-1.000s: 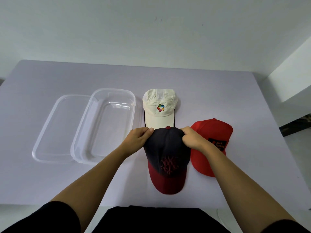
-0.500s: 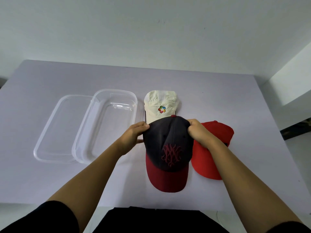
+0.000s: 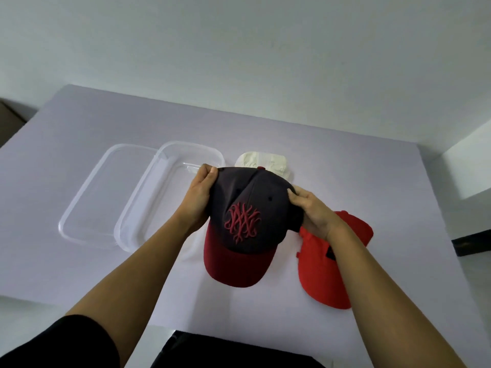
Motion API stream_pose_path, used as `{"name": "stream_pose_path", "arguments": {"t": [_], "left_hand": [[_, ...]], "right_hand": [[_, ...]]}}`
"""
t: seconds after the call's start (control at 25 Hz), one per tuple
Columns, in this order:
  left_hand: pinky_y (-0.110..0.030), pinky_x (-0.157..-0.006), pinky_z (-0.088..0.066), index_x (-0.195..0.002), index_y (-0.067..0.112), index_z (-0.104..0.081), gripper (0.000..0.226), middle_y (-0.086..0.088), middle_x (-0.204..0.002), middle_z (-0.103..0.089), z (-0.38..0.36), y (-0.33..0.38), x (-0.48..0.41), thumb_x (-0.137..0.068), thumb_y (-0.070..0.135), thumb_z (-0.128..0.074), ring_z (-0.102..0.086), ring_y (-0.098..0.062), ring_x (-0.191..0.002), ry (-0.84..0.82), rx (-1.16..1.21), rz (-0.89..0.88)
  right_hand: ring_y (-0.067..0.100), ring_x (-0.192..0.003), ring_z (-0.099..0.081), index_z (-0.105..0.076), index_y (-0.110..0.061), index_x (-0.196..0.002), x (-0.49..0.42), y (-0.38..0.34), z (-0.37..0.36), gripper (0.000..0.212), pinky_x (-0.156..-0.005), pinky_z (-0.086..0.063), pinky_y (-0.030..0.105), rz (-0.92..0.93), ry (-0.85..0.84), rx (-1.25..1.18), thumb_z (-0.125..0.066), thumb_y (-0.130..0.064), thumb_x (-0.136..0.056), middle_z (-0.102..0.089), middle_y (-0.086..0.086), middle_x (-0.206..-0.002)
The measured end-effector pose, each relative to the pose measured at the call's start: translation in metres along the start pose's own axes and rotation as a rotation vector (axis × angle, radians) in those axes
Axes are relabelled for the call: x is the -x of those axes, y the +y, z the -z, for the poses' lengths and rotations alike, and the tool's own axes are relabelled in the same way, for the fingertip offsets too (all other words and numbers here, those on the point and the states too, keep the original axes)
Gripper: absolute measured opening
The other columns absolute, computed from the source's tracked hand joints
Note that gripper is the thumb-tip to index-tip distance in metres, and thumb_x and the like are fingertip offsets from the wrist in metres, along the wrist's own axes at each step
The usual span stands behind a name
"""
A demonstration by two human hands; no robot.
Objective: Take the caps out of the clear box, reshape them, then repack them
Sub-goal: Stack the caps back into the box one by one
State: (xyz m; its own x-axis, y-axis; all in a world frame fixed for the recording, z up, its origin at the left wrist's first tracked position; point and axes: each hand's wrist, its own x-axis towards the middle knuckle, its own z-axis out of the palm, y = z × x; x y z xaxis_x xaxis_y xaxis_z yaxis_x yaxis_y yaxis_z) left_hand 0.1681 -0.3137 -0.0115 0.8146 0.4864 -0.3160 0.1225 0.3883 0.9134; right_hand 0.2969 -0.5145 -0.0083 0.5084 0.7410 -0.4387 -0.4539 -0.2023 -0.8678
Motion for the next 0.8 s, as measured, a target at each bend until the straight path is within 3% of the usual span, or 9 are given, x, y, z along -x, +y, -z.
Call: {"name": "stream_pose_path", "arguments": {"t": [0.16, 0.28, 0.44, 0.6, 0.8], "left_hand": [[-0.031, -0.074, -0.043, -0.076, 0.021, -0.041, 0.026, -0.002, -0.088, -0.05, 0.025, 0.023, -0.007, -0.1, 0.029, -0.038, -0.048, -0.014, -0.079, 0.078, 0.043, -0.115], [-0.027, -0.069, -0.041, -0.072, 0.024, -0.043, 0.029, 0.003, -0.08, -0.049, 0.065, 0.04, -0.019, -0.1, 0.03, -0.038, -0.046, -0.011, -0.072, 0.084, -0.039, -0.133], [-0.027, -0.064, -0.034, -0.069, 0.023, -0.04, 0.031, 0.004, -0.072, -0.04, 0.13, 0.053, -0.04, -0.1, 0.024, -0.039, -0.038, -0.01, -0.066, 0.093, -0.121, -0.135], [-0.028, -0.065, -0.032, -0.068, 0.026, -0.039, 0.03, 0.006, -0.072, -0.038, 0.174, 0.056, -0.059, -0.098, 0.025, -0.039, -0.035, -0.01, -0.068, 0.089, -0.187, -0.144], [-0.026, -0.061, -0.026, -0.071, 0.026, -0.037, 0.027, 0.009, -0.07, -0.034, 0.198, 0.044, -0.068, -0.097, 0.029, -0.036, -0.029, -0.009, -0.065, -0.07, -0.422, -0.043]], "right_hand": [[0.016, -0.088, -0.065, -0.064, -0.024, -0.098, -0.031, -0.005, -0.051, 0.015, -0.065, -0.052, 0.028, 0.146, 0.191, -0.123, -0.05, -0.026, -0.093, -0.069, -0.002, -0.098], [0.015, -0.077, -0.06, -0.061, -0.024, -0.091, -0.054, 0.003, -0.087, 0.01, -0.056, -0.045, 0.024, 0.126, 0.223, -0.049, -0.052, -0.029, -0.091, -0.067, -0.004, -0.086], [0.014, -0.078, -0.06, -0.061, -0.022, -0.092, -0.088, 0.009, -0.138, 0.012, -0.06, -0.046, 0.023, 0.158, 0.184, 0.067, -0.05, -0.026, -0.094, -0.069, -0.005, -0.083], [0.014, -0.085, -0.059, -0.055, -0.025, -0.099, -0.115, 0.003, -0.171, 0.013, -0.064, -0.047, 0.027, 0.156, 0.244, 0.213, -0.044, -0.032, -0.096, -0.066, -0.003, -0.096], [0.017, -0.073, -0.047, -0.048, -0.021, -0.103, -0.127, 0.018, -0.177, 0.015, -0.06, -0.04, 0.024, -0.03, 0.244, 0.381, -0.035, -0.029, -0.099, -0.052, 0.003, -0.081]]}}
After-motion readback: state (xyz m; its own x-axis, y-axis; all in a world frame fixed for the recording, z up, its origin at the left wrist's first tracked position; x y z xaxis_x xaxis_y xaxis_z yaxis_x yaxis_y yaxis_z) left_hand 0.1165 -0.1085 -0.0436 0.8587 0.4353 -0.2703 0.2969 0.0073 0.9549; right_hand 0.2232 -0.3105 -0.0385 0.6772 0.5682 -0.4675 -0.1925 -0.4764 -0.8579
